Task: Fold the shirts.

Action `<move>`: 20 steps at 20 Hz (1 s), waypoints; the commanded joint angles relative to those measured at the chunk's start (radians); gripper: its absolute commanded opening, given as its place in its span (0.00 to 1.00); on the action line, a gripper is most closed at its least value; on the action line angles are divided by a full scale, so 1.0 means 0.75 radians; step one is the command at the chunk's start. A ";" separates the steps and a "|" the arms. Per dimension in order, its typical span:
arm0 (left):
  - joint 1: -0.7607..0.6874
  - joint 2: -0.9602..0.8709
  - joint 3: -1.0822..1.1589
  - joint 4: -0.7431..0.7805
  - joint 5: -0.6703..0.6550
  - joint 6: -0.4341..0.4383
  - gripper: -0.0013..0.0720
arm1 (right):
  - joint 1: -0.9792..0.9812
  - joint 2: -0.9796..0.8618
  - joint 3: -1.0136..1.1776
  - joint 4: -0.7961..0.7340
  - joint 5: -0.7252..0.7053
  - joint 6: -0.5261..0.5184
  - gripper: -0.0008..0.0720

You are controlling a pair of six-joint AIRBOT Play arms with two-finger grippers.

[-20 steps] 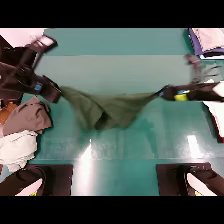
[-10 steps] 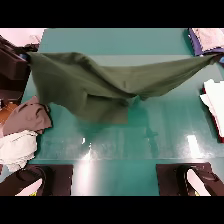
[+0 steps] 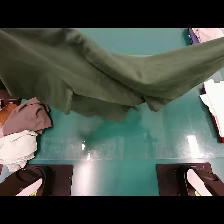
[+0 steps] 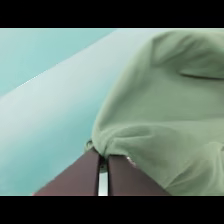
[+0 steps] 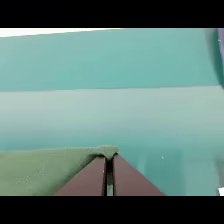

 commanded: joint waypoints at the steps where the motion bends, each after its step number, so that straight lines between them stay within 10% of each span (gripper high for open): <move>1: 0.001 -0.007 -0.150 -0.031 0.037 -0.001 0.05 | 0.031 -0.155 0.113 -0.047 0.224 0.036 0.03; 8: 0.021 -0.205 -0.989 0.011 0.372 0.026 0.05 | 0.251 -0.559 -0.292 -0.047 0.215 0.007 0.03; 15: 0.336 -0.431 -1.052 -0.093 0.606 0.024 0.06 | 0.283 -0.765 -0.446 -0.009 -0.041 0.009 0.04; 16: 0.380 -0.431 -1.049 -0.102 0.610 0.024 0.12 | 0.279 -0.766 -0.446 -0.011 -0.061 0.009 0.04; 17: 0.436 -0.431 -1.046 -0.112 0.606 0.022 0.57 | 0.272 -0.762 -0.444 -0.009 -0.083 0.009 0.04; 18: 0.491 -0.431 -1.043 -0.134 0.592 0.017 0.72 | 0.260 -0.758 -0.443 -0.010 -0.100 0.009 0.04; 20: 0.618 -0.430 -1.043 -0.251 0.549 0.024 0.71 | 0.221 -0.740 -0.443 -0.010 -0.103 0.008 0.11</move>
